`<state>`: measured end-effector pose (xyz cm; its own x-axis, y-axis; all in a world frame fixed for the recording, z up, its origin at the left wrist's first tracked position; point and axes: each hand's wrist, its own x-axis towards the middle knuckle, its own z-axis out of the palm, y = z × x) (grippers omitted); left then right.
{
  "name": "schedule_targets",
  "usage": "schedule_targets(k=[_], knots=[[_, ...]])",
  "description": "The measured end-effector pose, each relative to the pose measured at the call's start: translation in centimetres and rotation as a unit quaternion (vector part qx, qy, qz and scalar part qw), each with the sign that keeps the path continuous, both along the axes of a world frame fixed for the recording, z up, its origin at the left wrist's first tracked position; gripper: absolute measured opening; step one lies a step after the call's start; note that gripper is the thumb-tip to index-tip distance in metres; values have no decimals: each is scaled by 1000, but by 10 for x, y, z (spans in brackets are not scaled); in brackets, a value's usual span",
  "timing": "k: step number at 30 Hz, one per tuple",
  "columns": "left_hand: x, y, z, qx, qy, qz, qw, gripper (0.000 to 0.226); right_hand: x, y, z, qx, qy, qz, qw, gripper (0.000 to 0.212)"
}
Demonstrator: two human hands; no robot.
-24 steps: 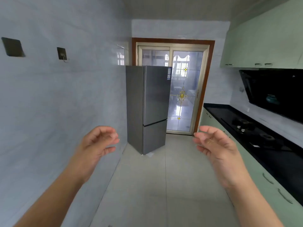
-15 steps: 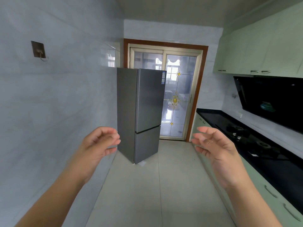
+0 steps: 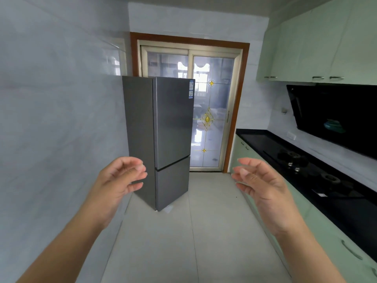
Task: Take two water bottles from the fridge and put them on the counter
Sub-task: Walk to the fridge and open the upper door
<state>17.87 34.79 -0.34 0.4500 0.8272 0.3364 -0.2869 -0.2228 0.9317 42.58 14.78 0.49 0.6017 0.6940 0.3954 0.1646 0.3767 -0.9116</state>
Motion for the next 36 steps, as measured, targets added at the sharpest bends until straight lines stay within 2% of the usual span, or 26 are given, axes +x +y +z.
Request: schedule_targets(k=[3, 6, 14, 18, 22, 26, 29, 31, 34, 36], knots=[[32, 28, -4, 6, 5, 21, 1000, 59, 39, 38, -6, 5, 5, 18, 1000, 71], [61, 55, -1, 4, 4, 49, 999, 40, 77, 79, -3, 6, 5, 39, 999, 72], [105, 136, 0, -3, 0, 101, 995, 37, 137, 191, 5, 6, 0, 115, 993, 67], [120, 186, -7, -11, -2, 112, 994, 22, 151, 247, -6, -2, 3, 120, 993, 70], [131, 247, -15, -6, 4, 103, 995, 33, 160, 306, -11, -7, -4, 110, 994, 72], [148, 320, -14, -9, -7, 77, 997, 30, 168, 362, -6, -5, -9, 92, 996, 69], [168, 370, -8, -2, -10, 49, 999, 46, 179, 396, 0, -1, -7, 69, 998, 69], [183, 400, -4, -6, -15, 38, 999, 39, 187, 416, 4, -4, -6, 54, 998, 69], [209, 436, -4, -27, -20, 29, 999, 18, 203, 445, 4, -18, -6, 43, 999, 49], [224, 459, -8, -35, -16, 24, 999, 14, 217, 466, 1, -23, 5, 34, 999, 30]])
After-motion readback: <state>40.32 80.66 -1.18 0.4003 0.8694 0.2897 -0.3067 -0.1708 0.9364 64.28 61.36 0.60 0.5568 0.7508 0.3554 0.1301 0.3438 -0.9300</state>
